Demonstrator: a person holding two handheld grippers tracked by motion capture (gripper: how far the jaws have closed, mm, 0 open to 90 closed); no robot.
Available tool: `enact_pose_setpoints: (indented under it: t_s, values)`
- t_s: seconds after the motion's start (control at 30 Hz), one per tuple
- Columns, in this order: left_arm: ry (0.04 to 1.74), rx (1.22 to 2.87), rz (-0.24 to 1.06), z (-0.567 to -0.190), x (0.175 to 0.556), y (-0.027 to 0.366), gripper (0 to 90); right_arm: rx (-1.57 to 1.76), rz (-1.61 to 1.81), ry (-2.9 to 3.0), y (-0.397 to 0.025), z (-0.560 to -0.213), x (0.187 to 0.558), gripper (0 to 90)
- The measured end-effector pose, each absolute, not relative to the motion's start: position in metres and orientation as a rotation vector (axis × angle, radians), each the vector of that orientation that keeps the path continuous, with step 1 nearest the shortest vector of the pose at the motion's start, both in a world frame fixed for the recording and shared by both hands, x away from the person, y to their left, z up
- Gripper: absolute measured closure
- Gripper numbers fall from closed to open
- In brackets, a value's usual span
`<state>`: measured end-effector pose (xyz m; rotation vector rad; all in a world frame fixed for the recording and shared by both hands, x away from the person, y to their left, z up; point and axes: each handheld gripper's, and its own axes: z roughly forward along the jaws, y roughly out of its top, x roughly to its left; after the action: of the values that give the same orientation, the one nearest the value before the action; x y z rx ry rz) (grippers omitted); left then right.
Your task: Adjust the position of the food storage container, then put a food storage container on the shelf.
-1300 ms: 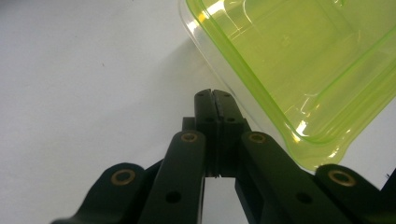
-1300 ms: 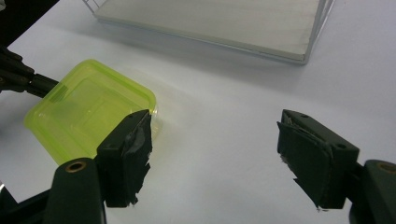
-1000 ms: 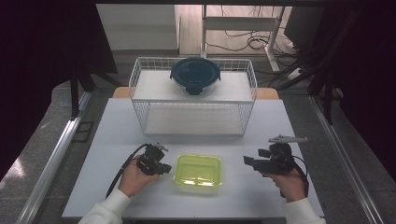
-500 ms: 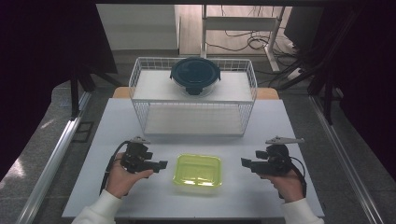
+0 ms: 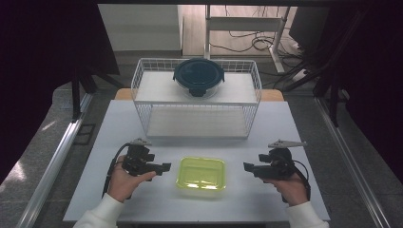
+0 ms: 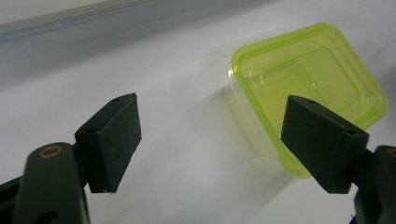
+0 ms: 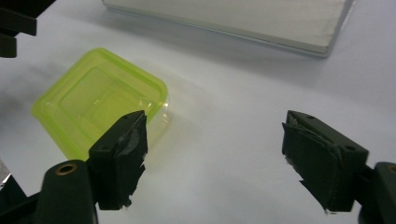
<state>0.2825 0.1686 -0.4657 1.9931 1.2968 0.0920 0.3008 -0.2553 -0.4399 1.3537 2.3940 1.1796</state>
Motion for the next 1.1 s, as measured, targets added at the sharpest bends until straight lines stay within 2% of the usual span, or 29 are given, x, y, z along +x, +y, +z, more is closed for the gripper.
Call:
enact_pose_setpoints:
  t_s: [0.2,0.43,0.77,1.1]
  values:
    - [1.297,1.944,0.103,-0.463,0.282,0.171,21.1,1.33,1.241,2.409,-0.253,-0.442,0.3,20.7]
    - [1.286,1.932,0.074,-0.462,0.281,0.171,22.5,1.313,1.257,2.454,-0.251,-0.446,0.3,23.7]
    - [1.298,1.901,-0.032,-0.469,0.29,0.163,24.4,1.448,1.281,2.448,-0.243,-0.46,0.303,30.9]
    - [1.287,1.9,-0.1,-0.475,0.291,0.154,27.0,1.527,1.276,2.486,-0.225,-0.474,0.3,31.9]
